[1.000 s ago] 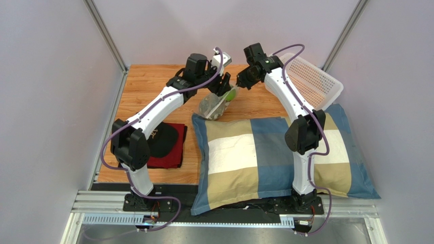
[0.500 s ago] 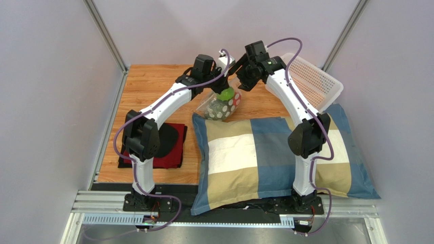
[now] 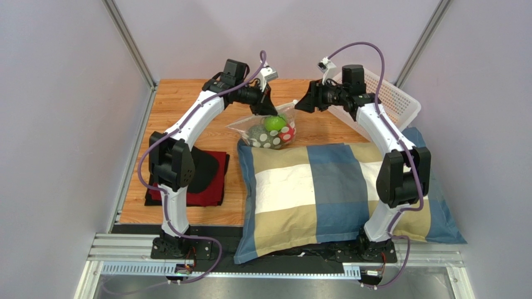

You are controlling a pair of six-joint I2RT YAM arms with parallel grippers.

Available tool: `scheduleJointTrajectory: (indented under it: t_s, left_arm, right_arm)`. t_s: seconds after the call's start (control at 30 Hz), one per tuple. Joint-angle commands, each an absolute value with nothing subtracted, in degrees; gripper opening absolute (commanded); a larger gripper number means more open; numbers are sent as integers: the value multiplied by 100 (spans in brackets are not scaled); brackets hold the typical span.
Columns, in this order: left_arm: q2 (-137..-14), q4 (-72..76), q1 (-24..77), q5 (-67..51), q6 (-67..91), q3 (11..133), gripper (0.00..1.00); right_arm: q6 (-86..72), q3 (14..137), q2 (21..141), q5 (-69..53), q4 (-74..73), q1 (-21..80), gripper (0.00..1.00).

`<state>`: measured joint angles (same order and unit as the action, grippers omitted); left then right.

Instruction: Open the zip-top bag and remove the fake food

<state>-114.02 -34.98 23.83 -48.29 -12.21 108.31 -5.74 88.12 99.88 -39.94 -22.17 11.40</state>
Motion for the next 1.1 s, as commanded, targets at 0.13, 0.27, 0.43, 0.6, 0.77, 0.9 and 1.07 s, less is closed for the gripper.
scheduleJointTrajectory:
  t_s: [0.13,0.27,0.43,0.6,0.77,0.9,1.07]
  left_arm:
    - [-11716,-3929,2276,-5924,-1591,11452,0]
    - [-11716,-3964,2276,-5863,-1626,11531,0]
    - [-11646,-3885,2276,-5302,-1311,11628,11]
    - [-11268,-2191,2285,-5430,-162,11040,37]
    - [-12021,-3080,2417,-5783,-464,11925,35]
    - [-12129,-3296,2408,-5749,-694,11980,0]
    - [-11743,-2787,2391,-5617,-686,11470,0]
  right_arm:
    - [721,9414,10811,-6513,-1644,975,59]
    - [615,9080,10714,-6512,-1196,1159,55]
    - [238,8956,10740,-6452,-800,1265,1]
    - [-307,8860,10547,-6363,-485,1318,0]
    - [-211,9018,10565,-6425,-791,1353,0]
    - [-79,8974,10459,-6319,-1072,1336,30]
    - [-53,8772,10415,-6275,-1081,1318,36]
